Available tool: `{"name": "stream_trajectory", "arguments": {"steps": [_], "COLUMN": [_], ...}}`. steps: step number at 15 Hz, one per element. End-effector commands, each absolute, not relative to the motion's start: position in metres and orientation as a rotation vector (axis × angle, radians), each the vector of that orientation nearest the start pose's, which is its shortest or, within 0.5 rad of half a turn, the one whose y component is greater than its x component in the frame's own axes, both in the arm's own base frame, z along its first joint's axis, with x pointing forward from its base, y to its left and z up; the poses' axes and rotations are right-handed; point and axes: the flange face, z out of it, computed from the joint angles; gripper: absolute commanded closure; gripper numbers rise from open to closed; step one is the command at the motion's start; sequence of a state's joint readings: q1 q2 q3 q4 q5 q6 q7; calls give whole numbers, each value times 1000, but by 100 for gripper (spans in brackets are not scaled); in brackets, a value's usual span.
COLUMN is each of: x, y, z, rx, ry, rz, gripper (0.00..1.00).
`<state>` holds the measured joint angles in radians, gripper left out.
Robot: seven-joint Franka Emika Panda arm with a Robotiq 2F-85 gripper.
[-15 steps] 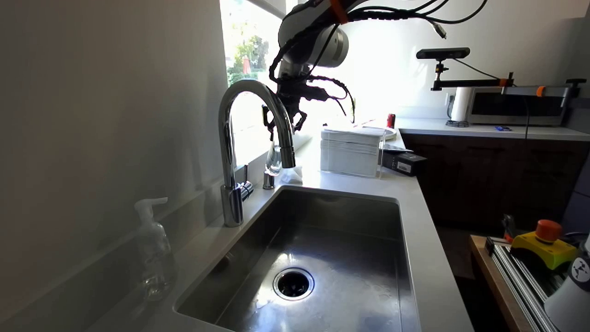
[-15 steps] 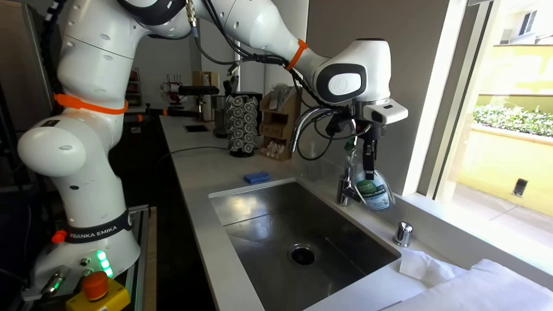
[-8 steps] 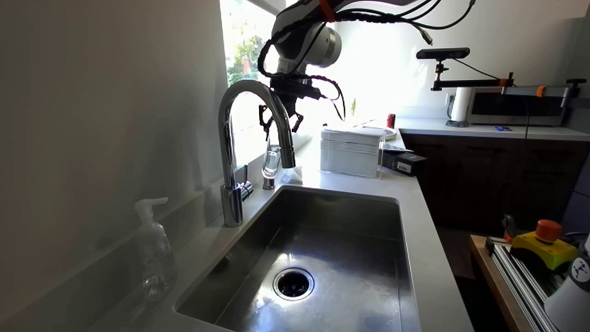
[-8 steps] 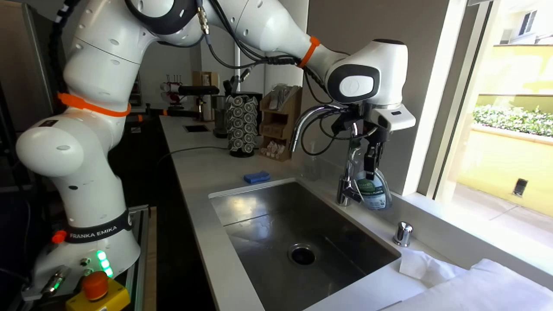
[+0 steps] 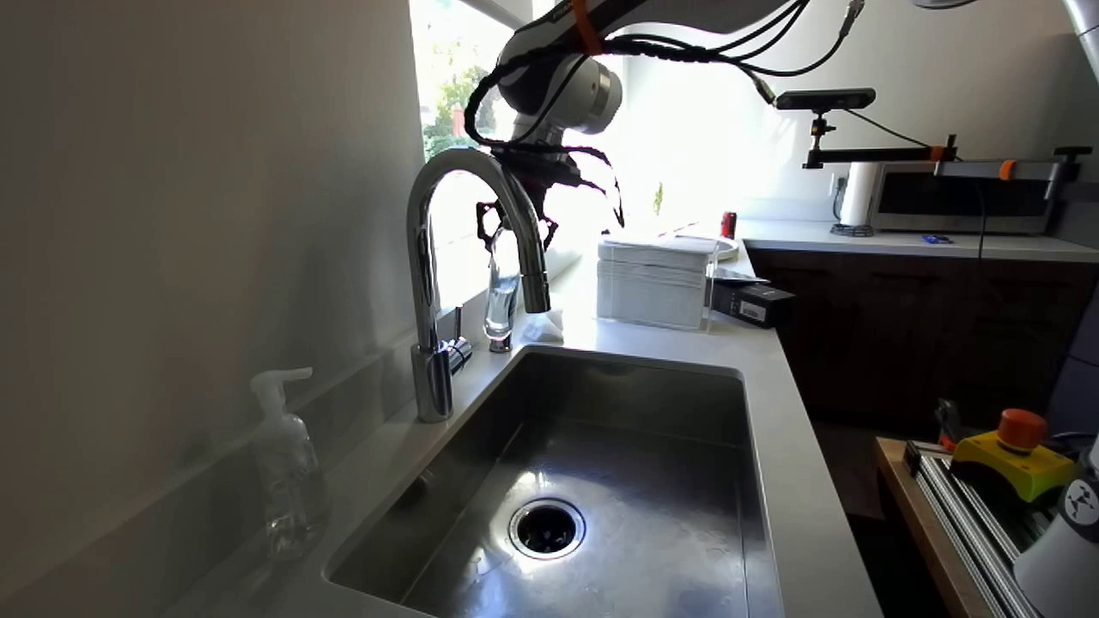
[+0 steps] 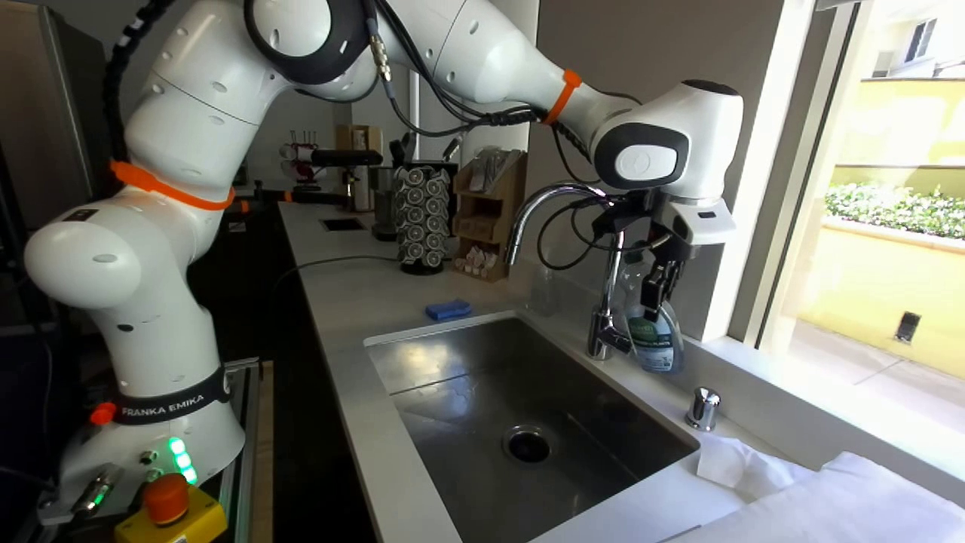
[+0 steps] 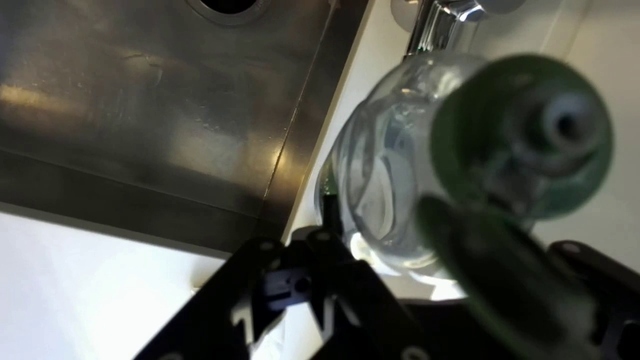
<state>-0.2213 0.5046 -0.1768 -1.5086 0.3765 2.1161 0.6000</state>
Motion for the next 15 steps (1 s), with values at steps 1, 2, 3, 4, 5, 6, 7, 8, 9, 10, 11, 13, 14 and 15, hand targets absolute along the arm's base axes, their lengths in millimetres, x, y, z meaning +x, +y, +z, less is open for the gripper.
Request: {"name": "stream_trajectory", "arguments": {"steps": [1, 2, 3, 4, 5, 6, 7, 8, 9, 10, 11, 13, 14, 15], "x": [682, 684, 687, 690, 692, 694, 695, 697, 699, 700, 701, 702, 703, 703], "y": [-244, -244, -244, -244, -243, -243, -242, -242, -242, -243, -246, -251, -253, -255], "z": [390, 388, 385, 383, 380, 377, 374, 373, 371, 369, 368, 366, 364, 362], "rx": [-2317, -2300, -2283, -2269, -2253, -2237, -2222, -2209, -2196, -2184, -2171, -2142, -2129, -2117], "ry": [1633, 1648, 1660, 1674, 1684, 1695, 1702, 1714, 1725, 1734, 1747, 1775, 1786, 1800], "rz": [-86, -78, -70, -61, -47, -29, -8, 2, 9, 12, 10, 11, 13, 19], "gripper": [73, 73, 73, 73, 73, 73, 73, 73, 73, 73, 73, 73, 73, 73]}}
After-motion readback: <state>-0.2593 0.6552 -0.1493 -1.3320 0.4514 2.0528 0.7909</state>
